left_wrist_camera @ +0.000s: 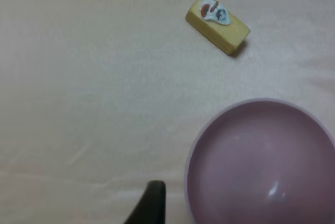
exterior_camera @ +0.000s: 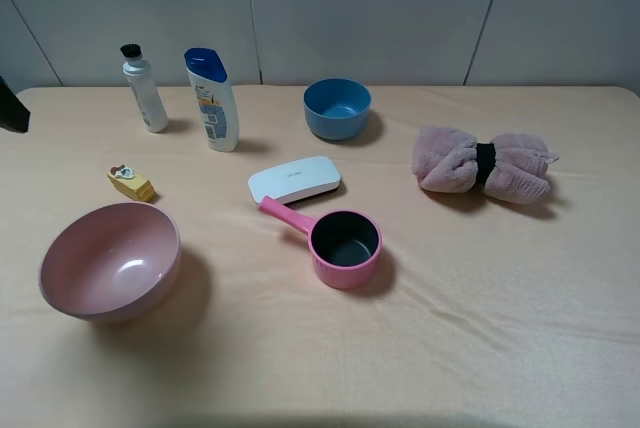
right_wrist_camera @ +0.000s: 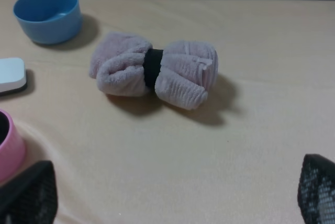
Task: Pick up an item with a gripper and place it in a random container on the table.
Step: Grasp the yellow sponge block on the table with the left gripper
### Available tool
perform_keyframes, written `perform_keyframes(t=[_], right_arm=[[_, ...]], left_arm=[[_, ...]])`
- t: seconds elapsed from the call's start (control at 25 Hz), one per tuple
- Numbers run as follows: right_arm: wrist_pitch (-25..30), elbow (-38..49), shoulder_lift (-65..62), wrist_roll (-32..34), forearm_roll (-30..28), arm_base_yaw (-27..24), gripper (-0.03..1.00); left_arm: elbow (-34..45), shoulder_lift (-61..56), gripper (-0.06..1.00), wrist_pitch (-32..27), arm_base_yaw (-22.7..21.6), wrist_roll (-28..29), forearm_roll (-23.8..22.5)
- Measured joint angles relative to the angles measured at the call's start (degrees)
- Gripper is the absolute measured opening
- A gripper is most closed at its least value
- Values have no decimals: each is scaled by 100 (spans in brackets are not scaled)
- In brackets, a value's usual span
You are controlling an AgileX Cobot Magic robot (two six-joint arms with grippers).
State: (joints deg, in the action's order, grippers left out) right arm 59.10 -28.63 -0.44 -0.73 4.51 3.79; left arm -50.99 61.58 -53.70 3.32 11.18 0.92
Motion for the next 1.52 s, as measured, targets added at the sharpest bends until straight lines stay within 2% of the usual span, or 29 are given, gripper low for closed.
perform_keyframes(t=[0.92, 1.16, 1.52], right_arm=[[0, 0, 0, 0, 0, 0, 69], [0, 0, 0, 0, 0, 0, 69], [0, 0, 0, 0, 0, 0, 69]], left_arm=[[-72, 2186, 90, 1439, 102, 1177, -46], [-677, 2987, 90, 1426, 415, 1681, -435], [-1152, 3872, 88, 1407, 522, 2345, -473]])
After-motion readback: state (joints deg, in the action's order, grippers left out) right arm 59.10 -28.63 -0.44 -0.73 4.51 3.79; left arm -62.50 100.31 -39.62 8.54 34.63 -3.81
